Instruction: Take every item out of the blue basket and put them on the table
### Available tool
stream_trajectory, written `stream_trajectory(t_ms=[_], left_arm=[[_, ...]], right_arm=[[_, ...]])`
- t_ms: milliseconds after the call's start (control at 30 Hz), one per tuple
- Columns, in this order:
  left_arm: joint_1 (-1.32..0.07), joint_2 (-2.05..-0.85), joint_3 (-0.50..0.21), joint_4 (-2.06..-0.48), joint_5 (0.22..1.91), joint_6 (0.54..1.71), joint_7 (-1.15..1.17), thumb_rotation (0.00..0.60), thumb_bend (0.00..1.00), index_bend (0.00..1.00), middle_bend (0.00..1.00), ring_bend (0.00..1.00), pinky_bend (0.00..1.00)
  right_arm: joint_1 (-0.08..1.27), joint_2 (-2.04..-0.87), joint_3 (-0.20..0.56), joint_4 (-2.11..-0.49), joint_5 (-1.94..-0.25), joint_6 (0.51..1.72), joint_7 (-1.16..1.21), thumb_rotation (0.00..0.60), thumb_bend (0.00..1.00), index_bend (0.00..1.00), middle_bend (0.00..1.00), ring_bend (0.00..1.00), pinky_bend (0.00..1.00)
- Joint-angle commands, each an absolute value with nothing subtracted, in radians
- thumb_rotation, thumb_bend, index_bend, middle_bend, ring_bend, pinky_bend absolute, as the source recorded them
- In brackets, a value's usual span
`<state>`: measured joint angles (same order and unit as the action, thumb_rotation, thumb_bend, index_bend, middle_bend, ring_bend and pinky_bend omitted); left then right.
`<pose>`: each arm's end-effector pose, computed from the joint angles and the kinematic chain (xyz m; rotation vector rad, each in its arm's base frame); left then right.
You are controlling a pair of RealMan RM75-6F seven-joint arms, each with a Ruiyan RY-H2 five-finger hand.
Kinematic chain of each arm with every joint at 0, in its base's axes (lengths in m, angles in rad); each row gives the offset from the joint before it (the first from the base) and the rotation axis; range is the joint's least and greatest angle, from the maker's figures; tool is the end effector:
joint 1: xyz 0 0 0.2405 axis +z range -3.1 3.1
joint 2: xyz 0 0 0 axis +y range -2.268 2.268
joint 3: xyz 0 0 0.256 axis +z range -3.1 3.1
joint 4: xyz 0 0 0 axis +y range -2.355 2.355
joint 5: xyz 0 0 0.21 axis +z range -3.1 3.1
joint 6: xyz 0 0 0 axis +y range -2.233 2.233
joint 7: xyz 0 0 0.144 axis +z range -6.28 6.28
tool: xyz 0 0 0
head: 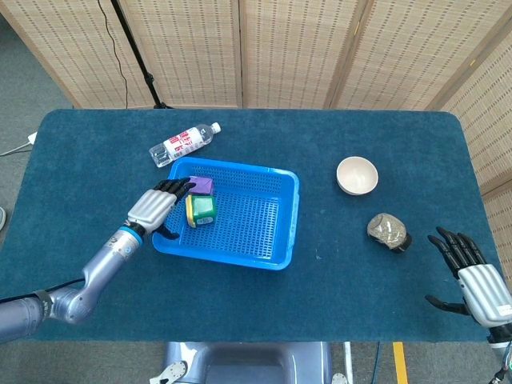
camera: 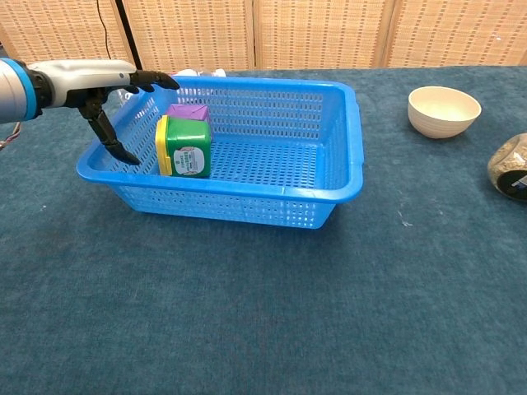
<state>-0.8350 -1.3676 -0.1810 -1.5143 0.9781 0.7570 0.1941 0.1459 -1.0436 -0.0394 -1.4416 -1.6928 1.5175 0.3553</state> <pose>-0.1543 0.3741 0.0217 -1.8947 -1.1251 -0.8376 -0.3198 -0.1825 0.1815 1.5825 -0.9502 1.0597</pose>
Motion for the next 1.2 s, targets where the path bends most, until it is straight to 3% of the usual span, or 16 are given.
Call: stream_trajectory(t_ms=[33,233,433,567,700,800,1200], left_arm=[[-0.856,-1.401,-0.2,-1.488,0.944,0.768,0.207,0.6,0.06,0.0,0.0,0.0,0.05],[-0.882,-1.427,-0.2,-1.452,0.899,0.756,0.238,0.6,0.06,0.0,0.0,0.0,0.07],[-0.899,-1.466,-0.188,-1.417,0.869,0.749,0.263,0.6,0.07,0.04,0.0,0.04,0.27],[-0.901,-1.504,-0.193,-1.386,0.873,0.788,0.269,0.6,0.11,0.27,0.2,0.25,0.41],[-0.89,-1.538,-0.195,-1.358,0.925,0.867,0.275,0.6,0.12,0.47,0.39,0.41,0.51],[-0.881,-1.562,-0.191,-1.339,0.952,0.906,0.278,0.6,0.16,0.57,0.47,0.48,0.56],[-0.86,-1.571,-0.21,-1.352,1.026,0.992,0.266,0.6,0.32,0.65,0.54,0.55,0.62]], right_arm=[[0.147,-1.045,-0.039,-1.44,-1.691,1.515,0.356,0.6,0.0,0.0,0.01,0.0,0.05],[0.151,-1.048,-0.037,-1.436,-1.685,1.502,0.359,0.6,0.0,0.0,0.01,0.0,0.05],[0.154,-1.048,-0.039,-1.435,-1.685,1.492,0.365,0.6,0.0,0.0,0.01,0.0,0.05],[0.156,-1.049,-0.038,-1.432,-1.683,1.487,0.37,0.6,0.0,0.0,0.01,0.0,0.05],[0.158,-1.05,-0.038,-1.429,-1.681,1.483,0.371,0.6,0.0,0.0,0.01,0.0,0.05],[0.16,-1.05,-0.04,-1.43,-1.684,1.479,0.378,0.6,0.0,0.0,0.01,0.0,0.05],[0.162,-1.045,-0.042,-1.431,-1.688,1.479,0.397,0.6,0.0,0.0,0.01,0.0,0.05]])
